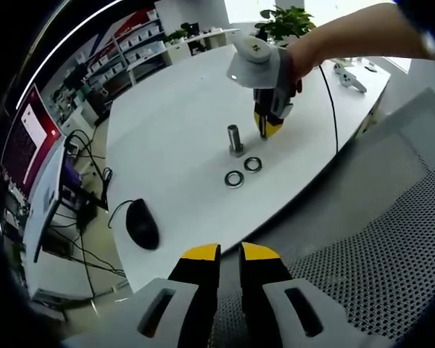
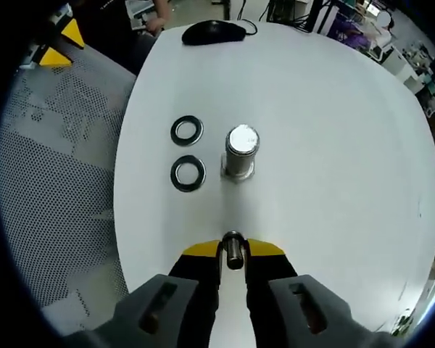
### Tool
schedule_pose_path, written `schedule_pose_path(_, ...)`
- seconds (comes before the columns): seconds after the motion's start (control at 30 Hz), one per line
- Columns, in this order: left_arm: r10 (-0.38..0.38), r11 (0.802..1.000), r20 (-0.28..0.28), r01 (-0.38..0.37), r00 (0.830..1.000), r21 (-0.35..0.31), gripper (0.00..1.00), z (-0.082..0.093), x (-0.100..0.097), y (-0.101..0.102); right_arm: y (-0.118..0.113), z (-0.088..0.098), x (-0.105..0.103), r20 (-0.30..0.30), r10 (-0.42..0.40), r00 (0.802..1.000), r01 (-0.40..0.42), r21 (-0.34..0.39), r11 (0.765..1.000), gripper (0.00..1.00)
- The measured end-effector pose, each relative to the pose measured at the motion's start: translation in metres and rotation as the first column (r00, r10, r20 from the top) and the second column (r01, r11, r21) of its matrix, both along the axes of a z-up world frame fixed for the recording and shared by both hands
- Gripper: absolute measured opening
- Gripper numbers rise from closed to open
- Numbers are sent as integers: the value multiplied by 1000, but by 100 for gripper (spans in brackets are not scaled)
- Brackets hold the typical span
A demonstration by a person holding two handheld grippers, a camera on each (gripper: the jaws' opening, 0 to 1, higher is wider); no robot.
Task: Place the washer onto the threaded stud by aligning its center hole with the stud, sliding it down to the base, and recovering from edge contact or off-axis alignment until the washer reaches the visible bottom stop.
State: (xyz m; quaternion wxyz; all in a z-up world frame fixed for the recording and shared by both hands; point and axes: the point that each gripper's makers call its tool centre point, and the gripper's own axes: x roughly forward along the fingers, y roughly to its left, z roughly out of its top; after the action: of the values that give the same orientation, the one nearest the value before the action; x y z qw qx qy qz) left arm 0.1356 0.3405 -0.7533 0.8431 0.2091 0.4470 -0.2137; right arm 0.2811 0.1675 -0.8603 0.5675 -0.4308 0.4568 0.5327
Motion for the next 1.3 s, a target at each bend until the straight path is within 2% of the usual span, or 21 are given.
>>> schedule_pose_path(0.07, 0, 1000, 0, 0, 1000, 0, 8, 0, 0, 0, -2, 1, -1, 8, 23, 1000, -23, 4, 1000, 16)
schedule_pose_path(0.1, 3, 1000, 1, -3, 1000, -1, 8, 0, 0, 0, -3, 3, 2, 33, 36, 999, -36, 19, 999, 21)
schedule_pose_path(0.13, 4, 1000, 2, -4, 1000, -1, 8, -1, 0, 0, -6, 5, 2, 28, 30, 999, -30, 23, 999, 25)
schedule_pose_path(0.27, 6, 1000, 5, -6, 1000, -2, 8, -1, 1, 1, -13, 12, 7, 17, -26, 1000, 24, 85, 996, 29)
schedule_pose_path(0.53, 8, 1000, 10, -8, 1000, 0, 8, -1, 3, 1, -31, 14, 18, 9, -96, 995, 93, 145, 985, 27)
schedule_pose_path(0.8, 19, 1000, 25, -19, 1000, -6, 8, 0, 5, 1, -28, 2, 20, -7, -109, 994, 109, 160, 981, 26)
schedule_pose_path(1.03, 21, 1000, 18, -20, 1000, -10, 8, 0, 4, 2, -25, -7, 16, -26, -79, 997, 81, 133, 988, 25)
schedule_pose_path(1.2, 18, 1000, 21, -18, 1000, -10, 8, 1, 4, 1, -25, -7, 23, -13, -71, 997, 72, 135, 988, 21)
schedule_pose_path(1.3, 21, 1000, 26, -21, 999, -13, 8, 1, 5, 1, -23, -5, 19, 10, -34, 999, 32, 121, 992, 20)
